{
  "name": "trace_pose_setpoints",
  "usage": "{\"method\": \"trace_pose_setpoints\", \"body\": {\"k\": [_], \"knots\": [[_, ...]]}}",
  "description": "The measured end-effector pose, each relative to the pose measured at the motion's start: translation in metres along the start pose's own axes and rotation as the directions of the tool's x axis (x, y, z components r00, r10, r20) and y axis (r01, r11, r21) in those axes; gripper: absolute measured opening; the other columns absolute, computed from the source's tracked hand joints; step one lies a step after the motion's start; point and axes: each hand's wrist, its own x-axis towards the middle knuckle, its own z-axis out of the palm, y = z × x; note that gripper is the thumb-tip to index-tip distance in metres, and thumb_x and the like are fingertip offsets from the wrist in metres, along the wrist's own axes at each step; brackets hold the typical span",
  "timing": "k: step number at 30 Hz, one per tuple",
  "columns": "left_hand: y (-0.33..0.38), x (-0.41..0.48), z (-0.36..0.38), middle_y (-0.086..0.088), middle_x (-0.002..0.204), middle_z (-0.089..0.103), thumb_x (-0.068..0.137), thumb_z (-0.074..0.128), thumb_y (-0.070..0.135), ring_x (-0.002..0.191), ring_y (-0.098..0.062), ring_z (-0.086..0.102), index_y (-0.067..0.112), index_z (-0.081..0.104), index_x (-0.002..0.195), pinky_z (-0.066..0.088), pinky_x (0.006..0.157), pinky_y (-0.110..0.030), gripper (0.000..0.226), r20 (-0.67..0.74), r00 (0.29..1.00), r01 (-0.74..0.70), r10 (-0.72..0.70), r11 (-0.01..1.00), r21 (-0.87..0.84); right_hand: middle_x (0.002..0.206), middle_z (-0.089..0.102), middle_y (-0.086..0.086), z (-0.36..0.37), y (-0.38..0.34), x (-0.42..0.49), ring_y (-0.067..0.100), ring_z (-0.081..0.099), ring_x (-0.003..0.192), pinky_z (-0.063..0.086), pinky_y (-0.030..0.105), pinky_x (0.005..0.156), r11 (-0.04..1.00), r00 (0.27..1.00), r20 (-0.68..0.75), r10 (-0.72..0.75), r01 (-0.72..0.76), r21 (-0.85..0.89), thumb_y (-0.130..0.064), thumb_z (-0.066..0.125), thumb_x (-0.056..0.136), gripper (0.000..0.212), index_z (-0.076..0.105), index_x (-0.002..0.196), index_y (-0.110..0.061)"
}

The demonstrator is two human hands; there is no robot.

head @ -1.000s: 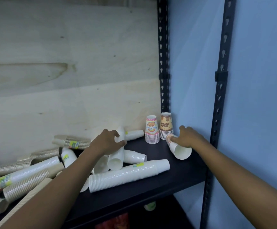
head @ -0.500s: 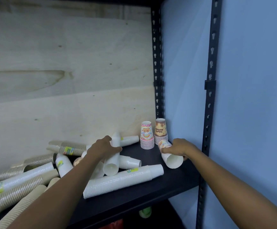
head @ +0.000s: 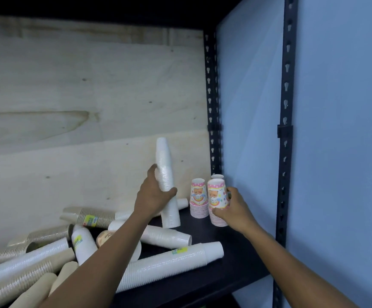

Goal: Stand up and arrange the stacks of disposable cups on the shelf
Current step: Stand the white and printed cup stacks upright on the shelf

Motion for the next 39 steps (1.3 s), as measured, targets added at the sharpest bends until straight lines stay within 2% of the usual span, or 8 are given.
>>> {"method": "trace_pose_setpoints", "body": {"k": [4, 7, 15, 21, 25, 32, 37, 39], "knots": [[-0.006, 0.009, 0.021, -0.002, 0.128, 0.057, 0.077, 0.086, 0.028, 0.117, -0.023, 0.058, 0.023, 0.017, 0.161, 0.048, 0.089, -0.036, 0.108, -0.017, 0.998, -0.055, 0.054, 0.993, -0.104, 0.111, 0.058, -0.026, 0.014, 0.001, 0.003, -0.011, 0.059, 0.098, 0.048, 0.011, 0.08, 0.991, 0.999, 0.017, -0.042, 0.04, 0.129, -0.021, 0.086, 0.077, 0.065, 0.042, 0.123, -0.037], [-0.022, 0.012, 0.037, -0.001, 0.135, 0.053, 0.075, 0.088, 0.023, 0.121, -0.024, 0.056, 0.019, 0.033, 0.153, 0.047, 0.089, -0.034, 0.095, 0.007, 0.996, -0.084, 0.085, 0.992, -0.092, 0.113, 0.057, -0.029, 0.026, 0.005, 0.006, -0.017, 0.056, 0.098, 0.046, 0.005, 0.077, 0.988, 0.996, 0.052, -0.075, 0.067, 0.142, -0.017, 0.084, 0.079, 0.066, 0.042, 0.124, -0.038], [-0.049, 0.017, 0.057, -0.008, 0.138, 0.051, 0.074, 0.09, 0.024, 0.119, -0.02, 0.053, 0.015, 0.034, 0.148, 0.045, 0.092, -0.031, 0.094, 0.057, 0.998, -0.029, 0.037, 0.991, -0.127, 0.124, 0.06, -0.02, 0.041, 0.016, 0.017, -0.018, 0.056, 0.103, 0.047, 0.012, 0.087, 0.986, 0.987, 0.116, -0.115, 0.099, 0.136, -0.021, 0.087, 0.077, 0.075, 0.044, 0.137, -0.03], [-0.05, 0.017, 0.063, -0.004, 0.134, 0.053, 0.071, 0.092, 0.026, 0.116, -0.019, 0.054, 0.018, 0.035, 0.146, 0.049, 0.09, -0.035, 0.095, 0.064, 0.994, -0.074, 0.086, 0.982, -0.172, 0.127, 0.062, -0.013, 0.05, 0.025, 0.016, 0.0, 0.062, 0.11, 0.05, 0.026, 0.099, 0.987, 0.988, 0.105, -0.113, 0.099, 0.13, -0.025, 0.089, 0.074, 0.079, 0.044, 0.138, -0.028], [-0.053, 0.015, 0.066, -0.005, 0.135, 0.052, 0.071, 0.092, 0.03, 0.111, -0.018, 0.054, 0.02, 0.033, 0.148, 0.047, 0.088, -0.033, 0.097, 0.073, 0.994, -0.069, 0.083, 0.982, -0.174, 0.12, 0.062, -0.02, 0.053, 0.029, 0.011, -0.019, 0.056, 0.102, 0.046, 0.009, 0.088, 0.987, 0.984, 0.13, -0.125, 0.11, 0.118, -0.027, 0.088, 0.076, 0.068, 0.05, 0.132, -0.03], [-0.054, 0.008, 0.065, -0.008, 0.134, 0.052, 0.073, 0.092, 0.031, 0.111, -0.018, 0.053, 0.017, 0.033, 0.148, 0.047, 0.091, -0.035, 0.096, 0.097, 0.995, -0.013, 0.03, 0.985, -0.169, 0.118, 0.06, -0.021, 0.052, 0.027, 0.006, -0.023, 0.051, 0.095, 0.039, -0.001, 0.075, 0.991, 0.981, 0.162, -0.103, 0.087, 0.104, -0.027, 0.086, 0.08, 0.067, 0.049, 0.137, -0.029], [-0.049, 0.004, 0.056, -0.009, 0.129, 0.061, 0.074, 0.091, 0.034, 0.113, -0.021, 0.06, 0.008, 0.046, 0.139, 0.044, 0.085, -0.028, 0.084, 0.173, 0.981, 0.115, -0.091, 0.985, -0.13, 0.127, 0.059, -0.017, 0.045, 0.019, 0.005, -0.001, 0.058, 0.109, 0.041, 0.018, 0.091, 0.996, 0.968, 0.243, -0.062, 0.042, 0.084, -0.028, 0.087, 0.078, 0.08, 0.044, 0.145, -0.029], [-0.049, 0.001, 0.045, -0.01, 0.13, 0.062, 0.075, 0.089, 0.04, 0.115, -0.02, 0.06, 0.009, 0.04, 0.149, 0.043, 0.088, -0.027, 0.093, 0.193, 0.973, 0.148, -0.125, 0.983, -0.109, 0.125, 0.058, -0.021, 0.04, 0.016, 0.002, -0.006, 0.058, 0.106, 0.042, 0.016, 0.09, 0.996, 0.958, 0.279, -0.059, 0.038, 0.083, -0.027, 0.088, 0.077, 0.079, 0.043, 0.142, -0.033]]}}
